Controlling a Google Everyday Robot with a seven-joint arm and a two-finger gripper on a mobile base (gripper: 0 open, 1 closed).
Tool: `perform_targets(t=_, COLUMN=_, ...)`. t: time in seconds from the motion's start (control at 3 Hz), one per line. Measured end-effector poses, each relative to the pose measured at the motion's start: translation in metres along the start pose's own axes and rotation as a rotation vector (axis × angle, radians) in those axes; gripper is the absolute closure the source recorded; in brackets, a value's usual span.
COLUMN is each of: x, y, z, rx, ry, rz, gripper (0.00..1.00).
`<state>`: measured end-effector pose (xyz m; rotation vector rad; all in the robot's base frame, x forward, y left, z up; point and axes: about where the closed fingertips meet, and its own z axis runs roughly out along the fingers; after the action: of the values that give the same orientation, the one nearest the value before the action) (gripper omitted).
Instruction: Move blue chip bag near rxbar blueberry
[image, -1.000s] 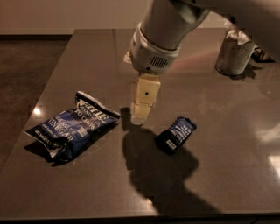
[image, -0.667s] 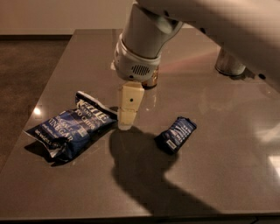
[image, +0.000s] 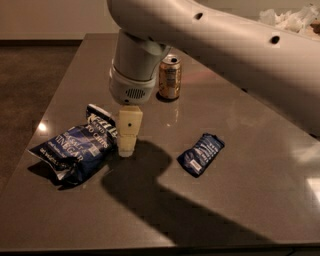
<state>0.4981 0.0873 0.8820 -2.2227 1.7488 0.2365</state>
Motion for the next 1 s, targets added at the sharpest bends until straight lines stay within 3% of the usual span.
perform_targets(t=0.33, x=-0.005, y=-0.003, z=0.017, rx=-0.028, ry=0.009, rz=-0.001, gripper=0.0)
perform_targets(t=1.0, x=-0.021, y=-0.005, z=0.032, rx=-0.069, ry=0.001, rz=-0.014, gripper=0.26)
